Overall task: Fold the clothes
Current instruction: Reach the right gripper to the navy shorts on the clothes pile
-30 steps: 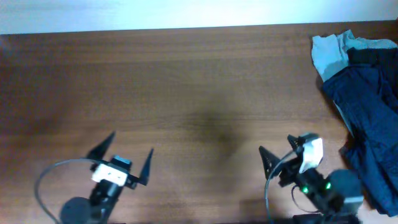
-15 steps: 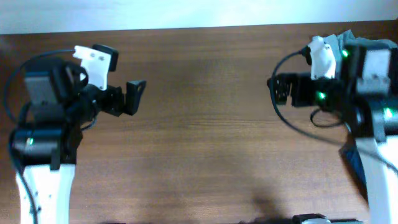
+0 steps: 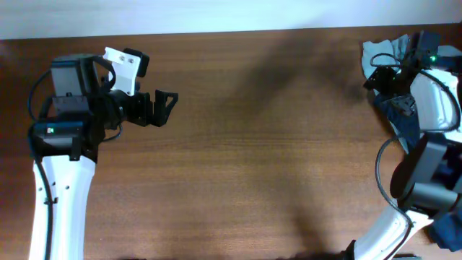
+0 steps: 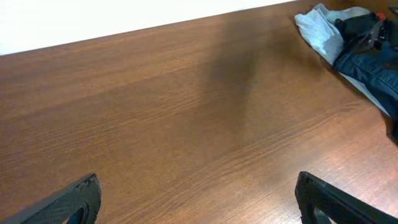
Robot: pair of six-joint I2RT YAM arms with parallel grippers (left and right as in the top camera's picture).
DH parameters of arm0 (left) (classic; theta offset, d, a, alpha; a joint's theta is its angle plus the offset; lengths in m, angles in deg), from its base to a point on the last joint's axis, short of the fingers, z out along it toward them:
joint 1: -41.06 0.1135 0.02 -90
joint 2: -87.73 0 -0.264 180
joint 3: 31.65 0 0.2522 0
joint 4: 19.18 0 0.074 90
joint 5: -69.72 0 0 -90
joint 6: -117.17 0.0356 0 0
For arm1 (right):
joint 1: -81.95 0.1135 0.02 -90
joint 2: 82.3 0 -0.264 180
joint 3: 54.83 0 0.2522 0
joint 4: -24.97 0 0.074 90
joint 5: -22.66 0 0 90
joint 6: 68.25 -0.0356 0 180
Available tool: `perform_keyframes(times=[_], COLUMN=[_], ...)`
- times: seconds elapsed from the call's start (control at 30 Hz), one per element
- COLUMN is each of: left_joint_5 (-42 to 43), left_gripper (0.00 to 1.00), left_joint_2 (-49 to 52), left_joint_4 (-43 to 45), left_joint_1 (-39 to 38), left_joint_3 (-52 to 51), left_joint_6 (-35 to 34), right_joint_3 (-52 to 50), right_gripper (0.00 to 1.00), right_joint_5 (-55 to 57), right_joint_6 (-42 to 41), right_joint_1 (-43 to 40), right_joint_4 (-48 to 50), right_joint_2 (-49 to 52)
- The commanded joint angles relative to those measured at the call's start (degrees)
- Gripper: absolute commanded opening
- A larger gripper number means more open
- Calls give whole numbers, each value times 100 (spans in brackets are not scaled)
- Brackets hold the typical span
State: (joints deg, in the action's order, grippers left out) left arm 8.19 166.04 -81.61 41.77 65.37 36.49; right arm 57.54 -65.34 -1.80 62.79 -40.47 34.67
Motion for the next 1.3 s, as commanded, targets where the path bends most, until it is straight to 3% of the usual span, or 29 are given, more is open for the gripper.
perform_keyframes(times=[0.0, 0.1, 0.23, 0.53, 0.7, 0.8, 0.97, 1.1, 1.13, 1.2, 1.27], left_joint_5=[-44, -42, -44, -44, -42, -44, -46, -85, -87, -87, -87], left_gripper=[99, 99, 99, 99, 99, 99, 99, 99, 99, 99, 99], left_joint_2=[13, 13, 13, 33, 50, 50, 48, 48, 48, 48, 48], left_joint_4=[15, 13, 17, 17, 17, 22, 149, 111, 94, 39, 48], left_joint_1=[-17, -20, -17, -20, -17, -17, -17, -17, -17, -17, -17], left_joint_3=[101, 101, 101, 101, 101, 101, 101, 101, 101, 101, 101], left_joint_6=[-50, -50, -48, -50, -50, -48, -42, 105, 105, 105, 105], right_joint_3=[68, 68, 68, 68, 210, 564, 1139, 1139, 1126, 1047, 953], right_gripper=[94, 95, 98, 98, 26, 4, 4, 7, 15, 47, 61], right_joint_5=[306, 1132, 887, 1019, 949, 575, -50, 446, 544, 640, 691], right_joint_6=[-476, -782, -201, -439, -367, -44, -22, 192, 190, 190, 190], right_joint_1=[-4, -20, -107, -337, -332, -328, 70, 592, 623, 645, 638], right_joint_4=[424, 776, 1327, 1676, 1462, 1130, 166, -282, -411, -752, -879], right_joint_2=[170, 258, 260, 929, 660, 197, -1036, -1475, -1440, -1178, -868])
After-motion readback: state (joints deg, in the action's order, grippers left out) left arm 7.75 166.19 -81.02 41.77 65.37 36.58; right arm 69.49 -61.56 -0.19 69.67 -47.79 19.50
